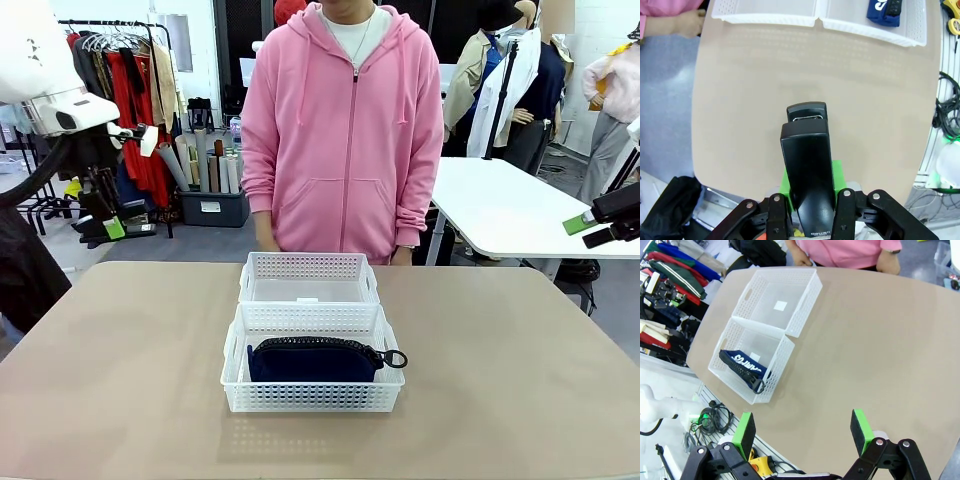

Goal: Distribute items into two baskets.
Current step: Place the picked Stapler into the Organizing basket as instructed by the person.

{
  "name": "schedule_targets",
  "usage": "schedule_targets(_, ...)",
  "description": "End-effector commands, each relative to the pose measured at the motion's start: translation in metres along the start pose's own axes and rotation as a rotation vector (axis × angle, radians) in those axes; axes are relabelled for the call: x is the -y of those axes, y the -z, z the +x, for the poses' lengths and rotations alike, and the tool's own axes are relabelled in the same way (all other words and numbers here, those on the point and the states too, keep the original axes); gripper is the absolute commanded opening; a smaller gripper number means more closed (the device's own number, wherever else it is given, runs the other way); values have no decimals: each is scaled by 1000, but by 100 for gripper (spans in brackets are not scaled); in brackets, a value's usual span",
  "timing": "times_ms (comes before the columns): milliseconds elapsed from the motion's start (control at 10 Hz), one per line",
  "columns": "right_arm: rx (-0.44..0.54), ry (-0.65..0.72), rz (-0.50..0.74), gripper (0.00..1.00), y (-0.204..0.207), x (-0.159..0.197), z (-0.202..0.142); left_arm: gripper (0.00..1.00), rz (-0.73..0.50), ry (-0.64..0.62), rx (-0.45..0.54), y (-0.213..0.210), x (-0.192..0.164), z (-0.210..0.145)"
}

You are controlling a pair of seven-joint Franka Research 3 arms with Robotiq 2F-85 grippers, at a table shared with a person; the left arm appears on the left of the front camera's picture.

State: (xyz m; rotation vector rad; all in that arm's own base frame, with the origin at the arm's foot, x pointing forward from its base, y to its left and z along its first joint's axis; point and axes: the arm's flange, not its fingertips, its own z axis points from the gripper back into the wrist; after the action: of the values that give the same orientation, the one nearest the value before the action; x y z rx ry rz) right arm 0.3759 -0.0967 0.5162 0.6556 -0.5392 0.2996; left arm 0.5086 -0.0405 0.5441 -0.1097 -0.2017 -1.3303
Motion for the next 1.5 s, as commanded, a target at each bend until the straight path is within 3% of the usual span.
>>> schedule_targets(0,7,-3,9,100,-1,-1,1,0,6,1,2,-3,4,-1)
schedule_targets(1400,7,-3,9,100,-1,-1,1,0,6,1,2,-3,4,-1)
